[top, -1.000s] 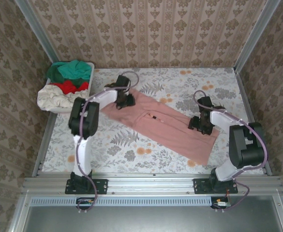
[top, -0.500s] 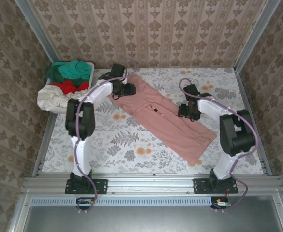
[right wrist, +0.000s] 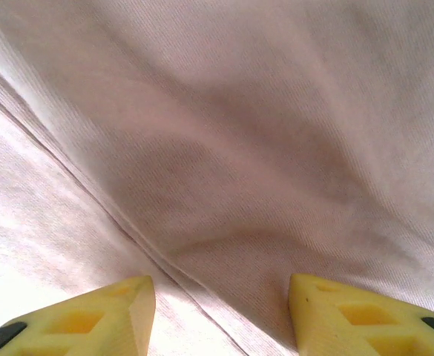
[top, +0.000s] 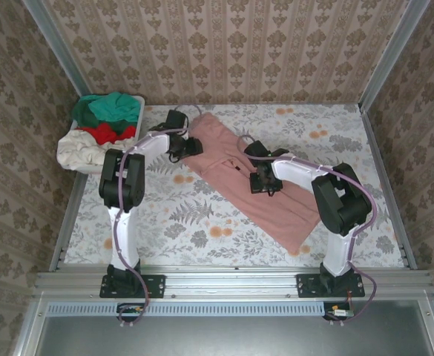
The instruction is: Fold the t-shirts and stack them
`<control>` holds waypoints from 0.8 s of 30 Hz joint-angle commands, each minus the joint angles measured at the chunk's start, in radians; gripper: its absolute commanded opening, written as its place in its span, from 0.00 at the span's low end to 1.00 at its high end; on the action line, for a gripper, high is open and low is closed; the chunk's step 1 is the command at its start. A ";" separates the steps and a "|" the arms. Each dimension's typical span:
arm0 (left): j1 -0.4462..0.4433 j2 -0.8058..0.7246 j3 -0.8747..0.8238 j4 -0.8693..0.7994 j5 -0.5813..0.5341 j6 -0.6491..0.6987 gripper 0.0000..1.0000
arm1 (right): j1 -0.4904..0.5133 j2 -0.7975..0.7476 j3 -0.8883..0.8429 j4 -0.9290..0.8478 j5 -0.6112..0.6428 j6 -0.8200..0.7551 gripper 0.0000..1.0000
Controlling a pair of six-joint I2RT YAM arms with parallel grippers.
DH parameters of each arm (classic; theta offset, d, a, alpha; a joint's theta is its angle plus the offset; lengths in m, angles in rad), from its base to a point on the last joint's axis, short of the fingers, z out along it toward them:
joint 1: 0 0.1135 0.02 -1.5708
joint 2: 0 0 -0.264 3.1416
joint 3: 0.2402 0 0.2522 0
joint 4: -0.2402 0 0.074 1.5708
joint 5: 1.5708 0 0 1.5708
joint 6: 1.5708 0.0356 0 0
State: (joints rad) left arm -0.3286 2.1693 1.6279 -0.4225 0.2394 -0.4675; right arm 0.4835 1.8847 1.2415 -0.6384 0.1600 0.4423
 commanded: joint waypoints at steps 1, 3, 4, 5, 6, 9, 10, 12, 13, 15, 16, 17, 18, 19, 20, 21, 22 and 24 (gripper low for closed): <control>0.026 0.038 0.046 -0.081 -0.030 0.020 0.49 | -0.007 0.007 -0.037 -0.060 0.086 0.002 0.52; 0.046 0.068 0.097 -0.135 -0.035 0.045 0.50 | -0.009 0.004 -0.061 -0.050 0.064 -0.005 0.52; 0.056 0.091 0.123 -0.164 -0.035 0.056 0.49 | -0.010 -0.006 -0.072 -0.038 0.027 -0.014 0.52; 0.066 0.116 0.155 -0.196 -0.033 0.065 0.47 | -0.010 -0.023 -0.090 -0.013 -0.040 -0.030 0.52; 0.075 0.133 0.175 -0.220 -0.030 0.074 0.46 | -0.010 -0.047 -0.113 0.021 -0.109 -0.041 0.52; 0.087 0.152 0.190 -0.200 -0.033 0.091 0.45 | -0.021 -0.133 -0.158 0.076 -0.285 -0.034 0.53; 0.090 0.164 0.212 -0.204 -0.029 0.093 0.44 | -0.030 -0.161 -0.167 0.077 -0.301 -0.017 0.54; 0.093 0.212 0.301 -0.246 -0.010 0.106 0.43 | -0.063 -0.225 -0.188 0.079 -0.298 -0.003 0.55; 0.091 0.232 0.353 -0.279 -0.009 0.107 0.42 | -0.082 -0.248 -0.195 0.077 -0.280 -0.001 0.56; 0.088 0.244 0.413 -0.305 0.004 0.110 0.40 | -0.135 -0.278 -0.214 0.069 -0.228 -0.002 0.56; 0.086 0.226 0.415 -0.301 0.006 0.107 0.40 | -0.157 -0.276 -0.219 0.059 -0.196 -0.006 0.56; 0.081 0.193 0.401 -0.293 0.002 0.105 0.41 | -0.176 -0.265 -0.221 0.035 -0.134 -0.007 0.56; 0.076 0.154 0.377 -0.277 -0.008 0.103 0.43 | -0.189 -0.247 -0.221 0.007 -0.075 -0.011 0.56; 0.074 0.106 0.347 -0.260 -0.018 0.100 0.46 | -0.198 -0.230 -0.224 -0.009 -0.040 -0.019 0.56; 0.071 0.056 0.304 -0.241 -0.028 0.094 0.47 | -0.204 -0.213 -0.227 -0.035 0.011 -0.010 0.55; 0.069 -0.004 0.251 -0.215 -0.034 0.087 0.48 | -0.203 -0.202 -0.234 -0.044 0.035 -0.003 0.55; 0.066 -0.053 0.203 -0.189 -0.037 0.081 0.49 | -0.201 -0.201 -0.249 -0.032 0.023 0.000 0.54; 0.055 -0.165 0.088 -0.147 -0.050 0.062 0.49 | -0.187 -0.226 -0.294 0.015 -0.039 0.017 0.53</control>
State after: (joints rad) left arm -0.2592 2.1818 1.7912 -0.6250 0.2146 -0.3889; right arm 0.2752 1.6642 0.9985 -0.5991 0.0994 0.4309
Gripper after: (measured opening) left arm 0.495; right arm 0.529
